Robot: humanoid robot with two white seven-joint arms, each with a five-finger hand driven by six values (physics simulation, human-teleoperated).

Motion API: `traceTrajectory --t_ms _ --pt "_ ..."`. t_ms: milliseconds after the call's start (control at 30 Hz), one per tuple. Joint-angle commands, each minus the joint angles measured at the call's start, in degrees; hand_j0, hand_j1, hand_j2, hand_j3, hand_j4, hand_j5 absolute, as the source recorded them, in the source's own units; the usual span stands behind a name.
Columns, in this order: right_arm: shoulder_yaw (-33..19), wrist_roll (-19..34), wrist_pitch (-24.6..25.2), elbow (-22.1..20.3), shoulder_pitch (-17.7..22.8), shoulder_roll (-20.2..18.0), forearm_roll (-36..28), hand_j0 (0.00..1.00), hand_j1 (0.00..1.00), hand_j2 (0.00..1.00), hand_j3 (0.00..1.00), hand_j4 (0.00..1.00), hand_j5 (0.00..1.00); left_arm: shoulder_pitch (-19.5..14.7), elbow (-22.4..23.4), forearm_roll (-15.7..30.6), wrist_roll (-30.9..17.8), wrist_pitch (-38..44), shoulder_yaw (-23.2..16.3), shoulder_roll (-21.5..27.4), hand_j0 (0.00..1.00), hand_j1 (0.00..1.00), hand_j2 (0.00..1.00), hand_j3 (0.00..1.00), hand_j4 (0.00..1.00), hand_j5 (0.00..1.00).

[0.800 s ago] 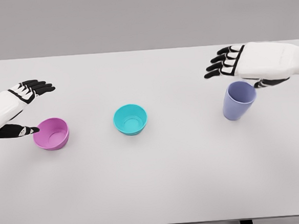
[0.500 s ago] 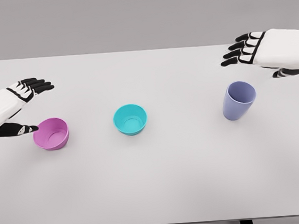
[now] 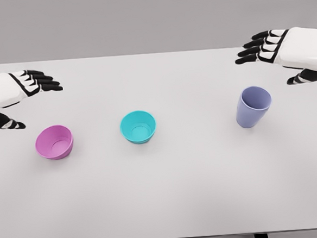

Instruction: Stacking bowl and cup with both arms

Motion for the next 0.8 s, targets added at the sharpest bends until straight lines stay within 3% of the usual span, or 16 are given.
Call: traceTrajectory --t_ms 0,167,600,767 --pt "-0.3 0.0 0.2 0.0 0.0 -2.9 -0.4 1.00 1.00 1.00 1.00 1.00 1.00 0.0 -0.4 0.5 -0.8 0.1 -4.9 2.9 1.00 1.00 1.00 1.00 1.00 1.00" --pt "-0.4 0.0 0.2 0.0 0.2 -7.1 -0.4 1.00 1.00 1.00 1.00 1.00 1.00 0.0 -1.1 0.0 -0.8 0.1 -7.7 4.2 1.00 1.00 1.00 1.00 1.00 1.00" --pt "-0.1 0.0 0.2 0.0 0.7 -6.8 -0.3 1.00 1.00 1.00 1.00 1.00 1.00 -0.8 -1.2 -9.5 -0.8 0.1 -10.2 3.4 1.00 1.00 1.00 1.00 1.00 1.00" --pt "-0.1 0.0 0.2 0.0 0.7 -6.9 -0.3 1.00 1.00 1.00 1.00 1.00 1.00 -0.9 -1.1 -9.3 -0.8 0.1 -10.3 3.0 1.00 1.00 1.00 1.00 1.00 1.00"
